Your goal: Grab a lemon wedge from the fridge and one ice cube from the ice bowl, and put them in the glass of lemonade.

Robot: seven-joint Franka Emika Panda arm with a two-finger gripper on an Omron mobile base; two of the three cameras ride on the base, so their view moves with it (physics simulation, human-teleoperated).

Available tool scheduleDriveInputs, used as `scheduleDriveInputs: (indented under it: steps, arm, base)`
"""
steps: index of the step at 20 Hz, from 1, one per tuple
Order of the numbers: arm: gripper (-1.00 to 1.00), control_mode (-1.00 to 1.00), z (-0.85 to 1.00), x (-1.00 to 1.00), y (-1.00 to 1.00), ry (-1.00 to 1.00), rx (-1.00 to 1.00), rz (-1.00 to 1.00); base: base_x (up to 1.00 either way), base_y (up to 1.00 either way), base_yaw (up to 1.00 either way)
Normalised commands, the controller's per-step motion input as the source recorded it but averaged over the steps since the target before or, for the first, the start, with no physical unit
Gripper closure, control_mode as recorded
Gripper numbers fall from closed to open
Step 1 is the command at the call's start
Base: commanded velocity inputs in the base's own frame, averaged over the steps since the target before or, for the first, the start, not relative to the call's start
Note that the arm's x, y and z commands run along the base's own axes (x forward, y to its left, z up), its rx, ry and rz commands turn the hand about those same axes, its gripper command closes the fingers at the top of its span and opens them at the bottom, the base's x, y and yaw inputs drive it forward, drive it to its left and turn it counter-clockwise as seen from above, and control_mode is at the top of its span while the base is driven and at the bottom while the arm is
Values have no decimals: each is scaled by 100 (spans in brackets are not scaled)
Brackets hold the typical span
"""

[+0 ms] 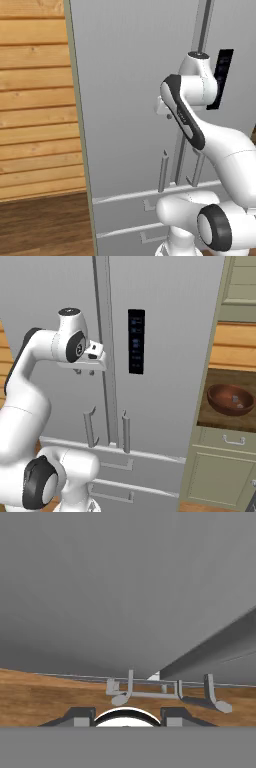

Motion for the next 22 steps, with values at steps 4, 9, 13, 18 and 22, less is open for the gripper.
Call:
scheduleDriveInputs:
  steps: [4,9,13,18,22]
  arm:
    - [-100,-100,0,-46,-4,-1,0,-2]
    - [-100,-100,0,-99,-1,-6,0,-8]
    - [-100,-100,0,-73,-5,-2,0,-9]
    - [-100,-100,-3,-14,-27,-4,0,-16]
    - [-100,-100,-7,-22,-34,-1,0,-17]
  base:
    - [0,0,0]
    - [0,0,0]
    - [0,0,0]
    - [0,0,0]
    - [0,0,0]
